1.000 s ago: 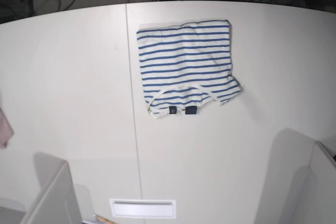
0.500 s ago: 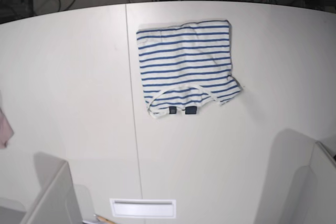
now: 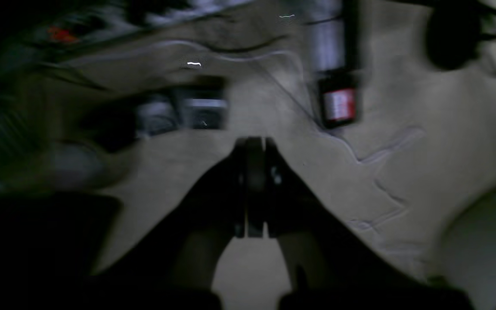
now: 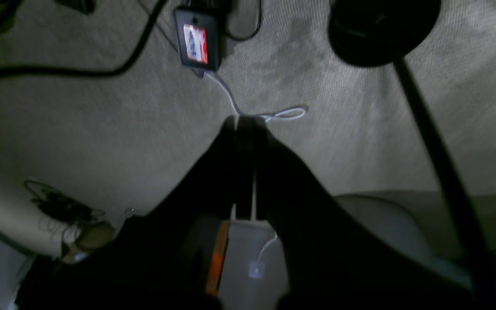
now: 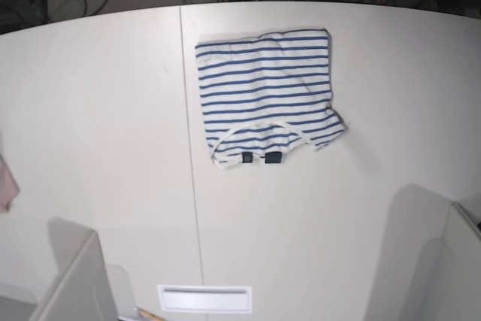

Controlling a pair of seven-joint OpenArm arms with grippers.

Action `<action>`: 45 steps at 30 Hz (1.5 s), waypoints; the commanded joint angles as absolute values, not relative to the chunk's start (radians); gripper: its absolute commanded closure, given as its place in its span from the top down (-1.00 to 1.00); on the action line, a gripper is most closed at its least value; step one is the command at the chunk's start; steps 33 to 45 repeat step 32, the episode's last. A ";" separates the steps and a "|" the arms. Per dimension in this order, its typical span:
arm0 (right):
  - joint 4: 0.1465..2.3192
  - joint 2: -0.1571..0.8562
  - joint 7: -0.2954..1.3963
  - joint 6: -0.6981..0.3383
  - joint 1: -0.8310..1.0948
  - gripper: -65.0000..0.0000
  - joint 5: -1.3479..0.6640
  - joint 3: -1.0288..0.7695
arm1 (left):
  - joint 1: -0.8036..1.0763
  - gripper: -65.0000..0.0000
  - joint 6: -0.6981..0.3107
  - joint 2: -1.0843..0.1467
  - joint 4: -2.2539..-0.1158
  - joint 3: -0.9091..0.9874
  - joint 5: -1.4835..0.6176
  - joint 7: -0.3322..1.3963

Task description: Fold the T-shirt properly

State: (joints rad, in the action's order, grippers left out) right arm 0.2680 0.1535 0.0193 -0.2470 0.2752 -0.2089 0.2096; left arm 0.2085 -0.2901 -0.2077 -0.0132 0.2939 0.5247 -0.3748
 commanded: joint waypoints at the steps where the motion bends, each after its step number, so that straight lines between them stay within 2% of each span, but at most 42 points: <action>1: 0.266 0.159 0.021 -0.248 0.283 -1.00 -0.209 0.206 | 0.216 -1.00 -0.282 -0.199 -0.010 0.294 0.533 -0.364; 11: 0.265 0.111 0.021 -0.248 0.278 -1.00 -0.209 0.211 | 0.159 -1.00 -0.275 -0.124 -0.010 0.289 0.542 -0.317; 21: 0.265 0.073 0.021 -0.248 0.262 -1.00 -0.209 0.213 | 0.165 -1.00 -0.275 -0.124 -0.012 0.289 0.542 -0.325; 45: 0.265 0.065 0.021 -0.248 0.242 -1.00 -0.209 0.211 | 0.157 -1.00 -0.275 -0.117 -0.013 0.291 0.541 -0.325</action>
